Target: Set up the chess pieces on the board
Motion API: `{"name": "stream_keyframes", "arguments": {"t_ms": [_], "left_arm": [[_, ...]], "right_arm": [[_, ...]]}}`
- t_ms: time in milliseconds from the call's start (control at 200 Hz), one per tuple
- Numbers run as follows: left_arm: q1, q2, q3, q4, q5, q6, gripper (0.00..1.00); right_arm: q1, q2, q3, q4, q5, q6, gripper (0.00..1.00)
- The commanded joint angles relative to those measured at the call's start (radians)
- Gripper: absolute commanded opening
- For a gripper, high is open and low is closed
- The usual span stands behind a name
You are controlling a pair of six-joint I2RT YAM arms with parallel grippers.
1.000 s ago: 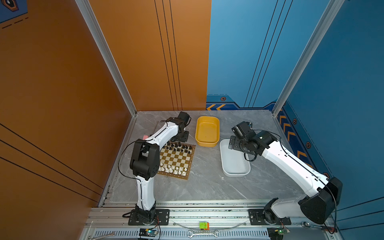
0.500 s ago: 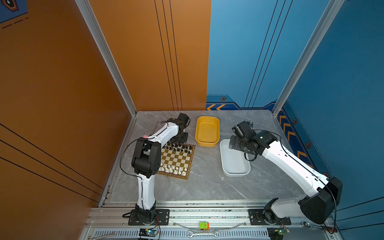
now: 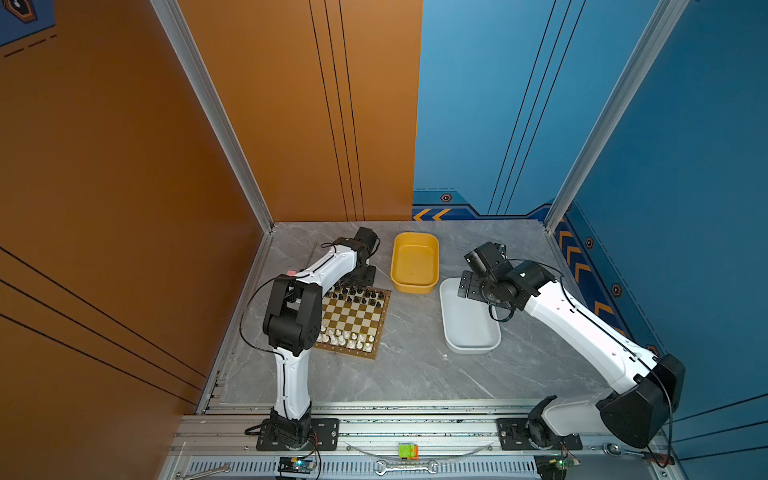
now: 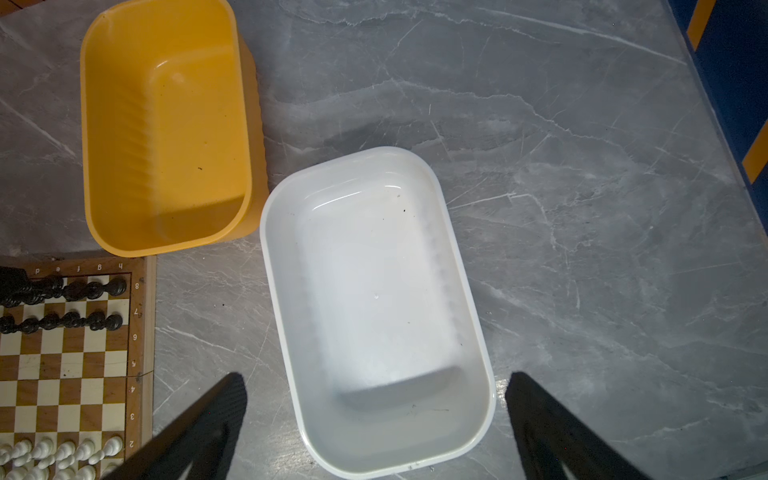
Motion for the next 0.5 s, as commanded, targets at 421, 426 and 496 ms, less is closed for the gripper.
{"name": "stream_keyframes", "arguments": {"t_ms": [421, 426, 496], "left_arm": [[0.008, -0.010, -0.028, -0.009, 0.027, -0.010, 0.11], [0.007, -0.010, -0.029, -0.009, 0.027, -0.010, 0.11], [0.009, -0.021, -0.032, -0.009, 0.025, -0.010, 0.11]], "right_arm": [[-0.008, 0.019, 0.032, -0.007, -0.006, -0.021, 1.00], [-0.008, 0.019, 0.032, -0.006, -0.005, -0.022, 1.00], [-0.006, 0.021, 0.034, -0.007, -0.005, -0.023, 1.00]]}}
